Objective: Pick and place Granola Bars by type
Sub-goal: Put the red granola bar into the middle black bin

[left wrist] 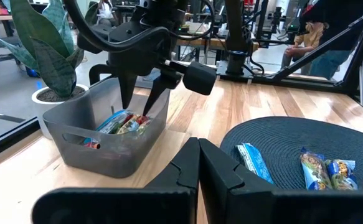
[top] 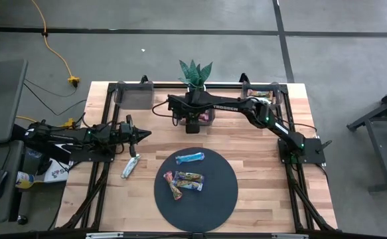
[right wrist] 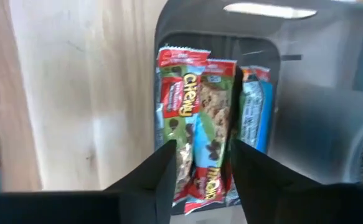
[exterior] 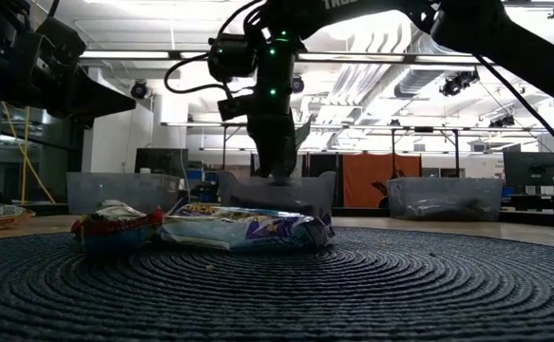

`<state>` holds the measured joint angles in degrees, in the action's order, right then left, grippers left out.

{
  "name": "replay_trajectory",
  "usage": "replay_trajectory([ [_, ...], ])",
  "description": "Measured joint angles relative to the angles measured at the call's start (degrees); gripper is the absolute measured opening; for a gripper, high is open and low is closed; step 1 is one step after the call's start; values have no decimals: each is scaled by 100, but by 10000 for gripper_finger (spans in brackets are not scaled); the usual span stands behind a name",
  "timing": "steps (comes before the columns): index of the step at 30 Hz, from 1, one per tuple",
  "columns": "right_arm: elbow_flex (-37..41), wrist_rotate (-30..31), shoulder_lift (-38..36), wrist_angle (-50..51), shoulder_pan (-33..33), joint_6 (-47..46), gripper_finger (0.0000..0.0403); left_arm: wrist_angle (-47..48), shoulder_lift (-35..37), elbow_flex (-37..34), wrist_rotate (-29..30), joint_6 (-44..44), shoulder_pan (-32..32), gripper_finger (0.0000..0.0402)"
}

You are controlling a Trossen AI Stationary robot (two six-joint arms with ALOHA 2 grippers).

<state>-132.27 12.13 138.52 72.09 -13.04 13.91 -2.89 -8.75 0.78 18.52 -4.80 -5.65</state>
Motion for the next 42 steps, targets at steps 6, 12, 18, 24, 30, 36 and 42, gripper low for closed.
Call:
replay_trajectory([
  [6, -59, -236, -19, 97, 62, -454, 168, -1, -2, 1, -1, -1, 0, 1],
  [12, -269, -662, -29, 133, 219, -892, 198, -1, 0, 0, 0, -2, 0, 1],
  [18, -273, -1276, -205, 91, 362, -1231, 204, 3, -2, 1, 0, 0, 0, 1],
  [24, -278, -2031, -420, 92, 509, -1261, 205, 4, -2, 1, -1, -2, 0, 1],
  [30, -278, -2848, -472, 76, 720, -1579, 206, 2, -1, -1, -1, -2, 0, 1],
  [36, -278, -3202, -472, -66, 1043, -2438, 206, 2, -2, 0, -2, 0, 0, 1],
  [42, -278, -3222, -471, -415, 1397, -3076, 207, 1, -2, 0, 0, 0, 0, 1],
])
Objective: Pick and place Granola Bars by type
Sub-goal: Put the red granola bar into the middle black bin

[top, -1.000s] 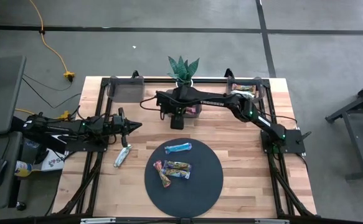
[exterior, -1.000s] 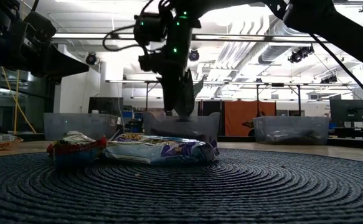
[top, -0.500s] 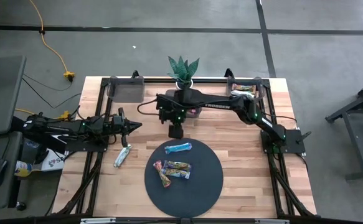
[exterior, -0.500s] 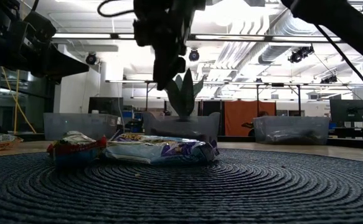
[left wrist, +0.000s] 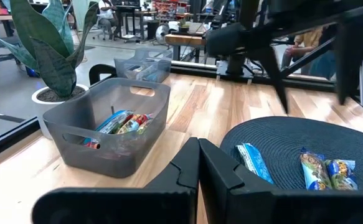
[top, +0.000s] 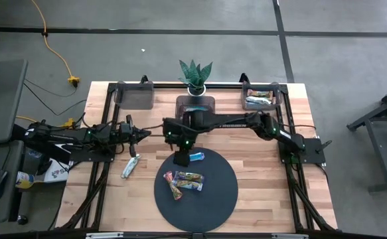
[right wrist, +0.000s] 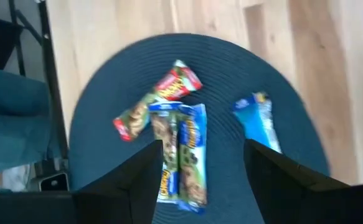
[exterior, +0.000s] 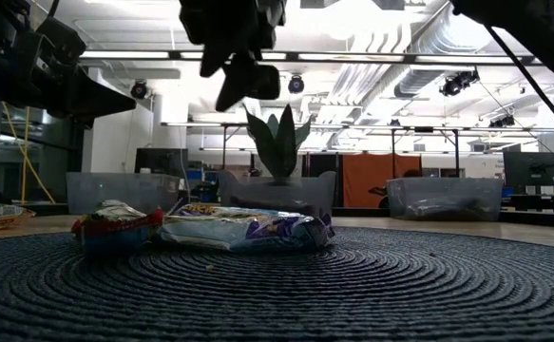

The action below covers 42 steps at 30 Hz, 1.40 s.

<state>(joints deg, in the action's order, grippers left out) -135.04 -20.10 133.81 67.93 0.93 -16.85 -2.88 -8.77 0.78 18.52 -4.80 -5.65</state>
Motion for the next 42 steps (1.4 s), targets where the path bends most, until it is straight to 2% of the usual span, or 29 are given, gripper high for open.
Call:
replay_trajectory([
  [7, 0, -36, -1, -235, 499, -373, 207, -2, 0, -1, -1, 0, 0, 1],
  [16, 6, 67, -1, -302, 1150, -1373, 207, 0, 2, -1, -2, -1, 0, 1],
  [24, 38, 1323, -1, -623, 1757, -2602, 207, 0, 0, 0, 0, 1, 0, 1],
  [29, 342, 2070, 1, -1551, 1993, -3776, 207, -1, 1, 0, 0, 1, 0, 1],
  [34, 951, 2775, 1, -2550, 2112, -4022, 207, 0, 2, -1, 0, -2, 0, 1],
  [36, 1252, 2920, 1, -2971, 2115, -4159, 207, -2, 1, 0, -2, 0, 0, 1],
  [42, 2143, 2861, 6, -3907, 2006, -4352, 207, 0, 2, -1, -1, -1, 0, 1],
])
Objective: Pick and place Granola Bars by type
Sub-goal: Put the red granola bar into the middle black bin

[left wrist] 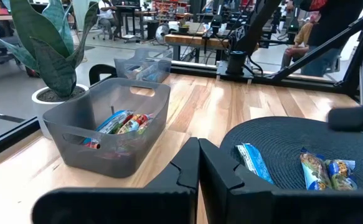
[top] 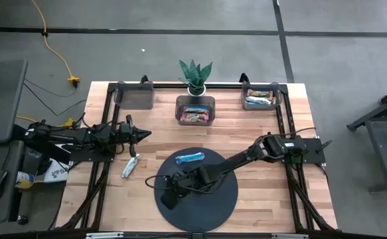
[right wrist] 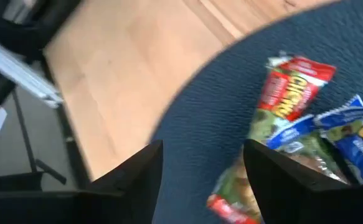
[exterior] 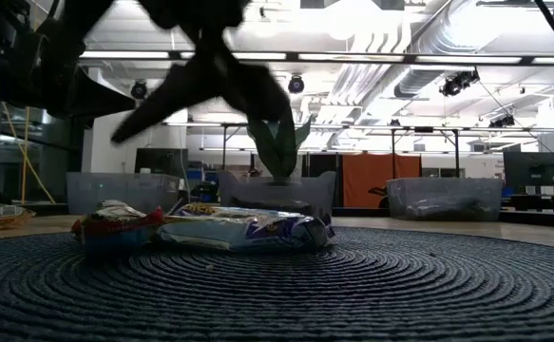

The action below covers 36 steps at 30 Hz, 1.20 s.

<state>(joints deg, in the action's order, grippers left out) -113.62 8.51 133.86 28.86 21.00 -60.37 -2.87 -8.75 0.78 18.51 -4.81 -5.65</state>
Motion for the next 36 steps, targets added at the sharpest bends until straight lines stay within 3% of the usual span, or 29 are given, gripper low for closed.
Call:
replay_trajectory([
  [5, 386, -109, 0, -138, -117, 81, 207, -2, -2, 0, 1, 1, 0, 1],
  [17, 423, -171, 0, -314, -335, 522, 207, 0, -2, 2, -1, 1, 0, 1],
  [27, 423, -240, 0, -304, -348, 661, 256, -2, -1, 1, 0, 0, 0, 1],
  [36, 422, -84, 0, -19, -363, 687, 262, -2, -2, 0, 1, 0, 0, 1],
])
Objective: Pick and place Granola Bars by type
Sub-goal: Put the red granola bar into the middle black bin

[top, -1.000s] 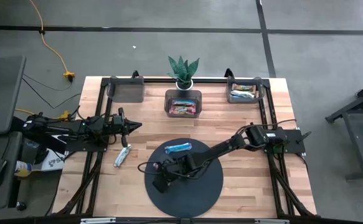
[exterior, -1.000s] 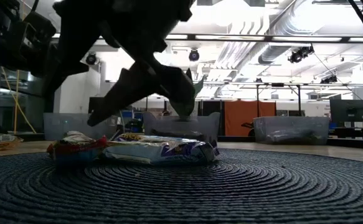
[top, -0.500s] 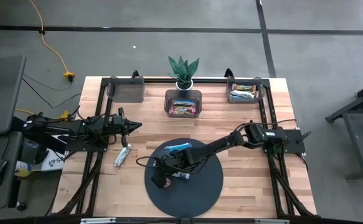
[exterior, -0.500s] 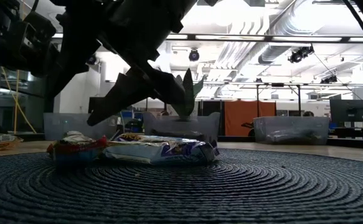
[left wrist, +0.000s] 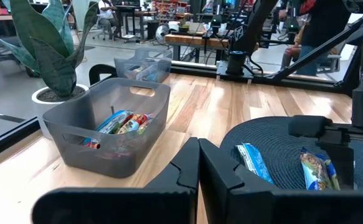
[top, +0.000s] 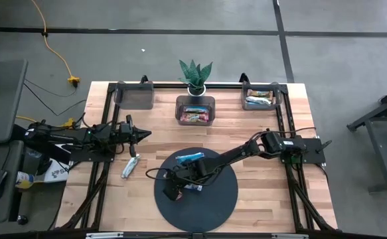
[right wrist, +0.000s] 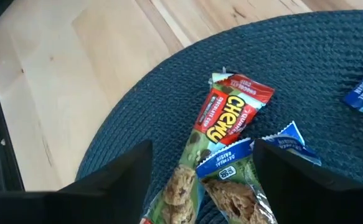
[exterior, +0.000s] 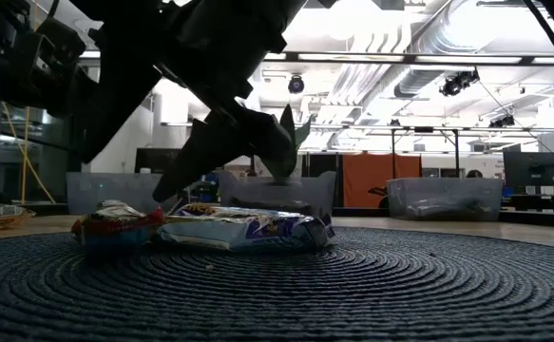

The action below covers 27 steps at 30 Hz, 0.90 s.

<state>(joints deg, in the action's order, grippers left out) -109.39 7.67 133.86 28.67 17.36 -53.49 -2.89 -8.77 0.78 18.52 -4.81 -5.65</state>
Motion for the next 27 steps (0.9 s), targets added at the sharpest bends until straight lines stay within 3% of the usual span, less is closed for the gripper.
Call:
replay_trajectory([
  [10, 9, 60, 0, -19, -80, 101, 262, 0, 2, 0, 0, 1, 0, 1],
  [19, 661, -118, -4, -940, -129, -61, 262, 2, 2, 0, 0, 1, 0, 1],
  [27, 794, -150, -4, -1286, -135, -160, 262, 0, 0, 2, -2, -1, 0, 1],
])
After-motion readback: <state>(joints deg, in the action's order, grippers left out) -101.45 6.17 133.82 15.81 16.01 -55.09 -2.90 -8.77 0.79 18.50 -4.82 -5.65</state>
